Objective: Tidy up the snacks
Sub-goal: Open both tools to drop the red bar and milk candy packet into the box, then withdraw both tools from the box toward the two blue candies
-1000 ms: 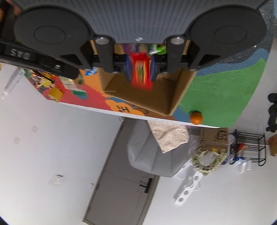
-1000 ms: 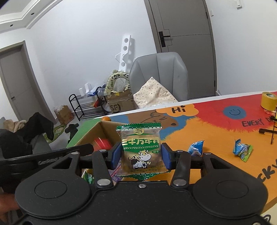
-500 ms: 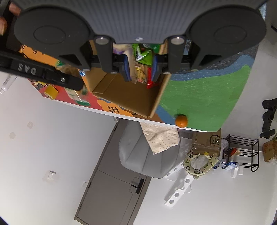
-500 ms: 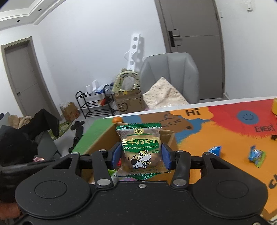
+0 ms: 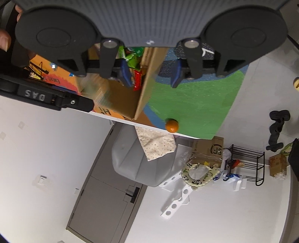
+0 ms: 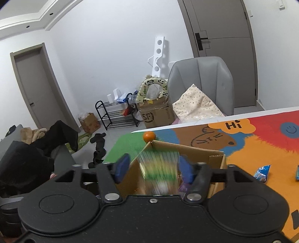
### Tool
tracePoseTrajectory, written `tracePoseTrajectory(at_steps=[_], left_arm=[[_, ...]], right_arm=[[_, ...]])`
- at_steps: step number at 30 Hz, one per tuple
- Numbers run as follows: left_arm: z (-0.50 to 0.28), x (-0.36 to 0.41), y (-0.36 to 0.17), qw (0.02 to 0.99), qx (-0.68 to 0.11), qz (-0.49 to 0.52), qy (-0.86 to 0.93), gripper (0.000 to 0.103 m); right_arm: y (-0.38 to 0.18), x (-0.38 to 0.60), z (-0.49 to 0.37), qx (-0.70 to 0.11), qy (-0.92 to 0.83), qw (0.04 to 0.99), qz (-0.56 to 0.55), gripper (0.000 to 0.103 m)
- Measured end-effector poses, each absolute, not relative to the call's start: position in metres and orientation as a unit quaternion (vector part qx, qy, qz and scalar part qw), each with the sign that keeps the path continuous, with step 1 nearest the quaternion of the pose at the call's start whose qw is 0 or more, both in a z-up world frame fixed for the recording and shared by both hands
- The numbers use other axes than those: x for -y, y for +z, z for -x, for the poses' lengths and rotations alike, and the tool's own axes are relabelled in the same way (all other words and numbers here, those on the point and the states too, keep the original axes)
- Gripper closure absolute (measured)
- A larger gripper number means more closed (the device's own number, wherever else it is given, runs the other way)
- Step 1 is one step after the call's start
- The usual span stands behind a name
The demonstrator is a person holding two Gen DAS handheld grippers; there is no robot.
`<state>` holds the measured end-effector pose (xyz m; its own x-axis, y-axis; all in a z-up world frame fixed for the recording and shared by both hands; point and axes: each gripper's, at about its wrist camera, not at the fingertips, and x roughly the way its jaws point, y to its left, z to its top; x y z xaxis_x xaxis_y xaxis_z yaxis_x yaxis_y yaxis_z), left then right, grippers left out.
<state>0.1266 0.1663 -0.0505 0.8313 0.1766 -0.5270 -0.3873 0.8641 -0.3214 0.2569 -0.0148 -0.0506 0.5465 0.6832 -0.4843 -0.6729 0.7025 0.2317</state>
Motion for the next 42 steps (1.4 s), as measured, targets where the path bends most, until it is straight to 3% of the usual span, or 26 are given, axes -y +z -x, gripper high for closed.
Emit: tracePoseTrajectory(at_steps=[6,9,18,32,42], left_arm=[[-0.131,-0.161,-0.051,0.935,-0.249,0.208,0.144,0.043],[-0.134,-0.153,-0.051,0.937,-0.248,0.204,0.140,0.033],[-0.151,-0.121,-0.048,0.943,-0.248,0.180,0.126,0.019],[-0.162,-0.072,-0.039,0.949,-0.249,0.156,0.118,0.012],[-0.175,-0.037,-0.034,0.954,-0.252,0.131,0.099,0.010]], right_arm=[[-0.050,0.031,-0.253,-0.284,0.374,0.883,-0.009,0.034],[-0.051,0.043,-0.250,-0.285,0.367,0.885,-0.009,0.031],[-0.055,0.091,-0.254,-0.288,0.336,0.897,-0.026,0.023],[-0.065,0.164,-0.262,-0.299,0.288,0.909,-0.044,0.001],[-0.075,0.203,-0.272,-0.305,0.264,0.913,-0.066,0.000]])
